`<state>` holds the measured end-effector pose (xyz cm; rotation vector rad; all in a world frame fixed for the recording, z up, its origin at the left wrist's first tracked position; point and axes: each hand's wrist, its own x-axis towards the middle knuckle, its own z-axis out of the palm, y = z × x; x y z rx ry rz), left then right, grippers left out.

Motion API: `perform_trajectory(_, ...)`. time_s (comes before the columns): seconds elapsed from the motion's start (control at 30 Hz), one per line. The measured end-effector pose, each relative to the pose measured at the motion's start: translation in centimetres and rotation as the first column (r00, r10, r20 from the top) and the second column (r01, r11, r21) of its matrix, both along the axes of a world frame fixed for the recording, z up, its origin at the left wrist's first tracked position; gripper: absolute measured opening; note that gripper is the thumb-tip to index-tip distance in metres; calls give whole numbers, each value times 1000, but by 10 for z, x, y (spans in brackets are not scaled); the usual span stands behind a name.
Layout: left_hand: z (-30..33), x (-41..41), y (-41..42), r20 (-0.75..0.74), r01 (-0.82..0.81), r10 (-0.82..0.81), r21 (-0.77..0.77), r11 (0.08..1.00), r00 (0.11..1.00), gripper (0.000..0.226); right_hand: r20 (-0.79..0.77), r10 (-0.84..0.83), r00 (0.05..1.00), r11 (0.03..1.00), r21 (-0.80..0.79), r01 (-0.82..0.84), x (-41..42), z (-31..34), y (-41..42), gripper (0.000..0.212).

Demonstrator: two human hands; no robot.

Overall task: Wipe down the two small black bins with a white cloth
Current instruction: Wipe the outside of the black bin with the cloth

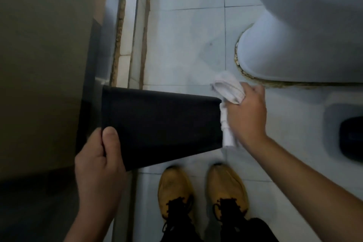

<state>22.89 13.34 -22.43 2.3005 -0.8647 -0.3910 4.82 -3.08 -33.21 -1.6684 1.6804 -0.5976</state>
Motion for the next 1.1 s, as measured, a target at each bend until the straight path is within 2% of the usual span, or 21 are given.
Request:
perform_trajectory(0.07, 1, -1, -2, -43, 7, -7, -16, 1000, 999, 48, -36, 41, 999, 996, -75, -43, 2, 8, 4, 42)
perform_trajectory(0.2, -7, 8, 3, -12, 42, -42, -19, 999, 999, 37, 48, 337, 940, 901, -305, -307, 60, 60, 73, 55)
perform_trajectory(0.23, -8, 8, 4, -65, 28, -33, -69, 997, 997, 30, 64, 403, 913, 869, -340, -360, 76, 74, 86, 54)
perform_trajectory(0.27, -10, 9, 6, -172, -30, 8, -127, 991, 985, 34, 71, 453, 889, 840, -369, -399, 91, 83, 95, 52)
perform_trajectory(0.3, -11, 8, 8, -280, -106, 57, -166, 980, 958, 51, 75, 487, 870, 817, -391, -424, 102, 88, 98, 49)
perform_trajectory(0.33, -13, 9, 10, -345, -146, 74, -188, 971, 936, 56, 84, 507, 858, 802, -410, -433, 109, 90, 98, 46)
perform_trajectory(0.4, -13, 10, 10, -209, -45, 9, -166, 985, 978, 31, 79, 534, 842, 781, -428, -455, 111, 87, 90, 45)
perform_trajectory(0.43, -11, 9, 7, -122, -3, -13, -135, 991, 992, 27, 59, 525, 849, 787, -413, -458, 105, 82, 83, 47)
perform_trajectory(0.5, -8, 4, 3, -26, -28, 26, -83, 996, 999, 41, 36, 426, 904, 859, -331, -392, 85, 65, 60, 54)
perform_trajectory(0.6, -3, -1, -2, -36, -27, 25, -52, 998, 999, 44, -24, 177, 984, 970, -165, -178, 42, 37, 23, 59)
perform_trajectory(0.8, -1, 2, -3, -63, -30, 29, -21, 999, 998, 42, -122, 131, 984, 979, -139, -147, 24, 26, 22, 51)
perform_trajectory(0.9, -3, 2, 0, -11, -26, 26, 1, 1000, 1000, 43, -39, 211, 977, 958, -193, -214, 59, 58, 55, 54)
perform_trajectory(0.97, -8, 3, 5, 30, -22, 22, -13, 1000, 999, 30, 12, 376, 927, 887, -293, -356, 97, 82, 84, 47)
perform_trajectory(1.0, -10, 4, 8, 6, -58, 58, -41, 997, 998, 25, 36, 473, 880, 838, -329, -437, 115, 91, 95, 42)
perform_trajectory(1.03, -13, 6, 12, -31, -92, 90, -80, 993, 995, 34, 36, 554, 832, 784, -358, -506, 129, 98, 98, 41)
perform_trajectory(1.07, -14, 7, 14, -90, -130, 120, -116, 985, 989, 38, 15, 602, 798, 742, -378, -553, 136, 100, 97, 42)
perform_trajectory(1.1, -16, 8, 16, -78, -128, 121, -93, 987, 990, 31, 0, 616, 788, 727, -384, -569, 136, 99, 92, 46)
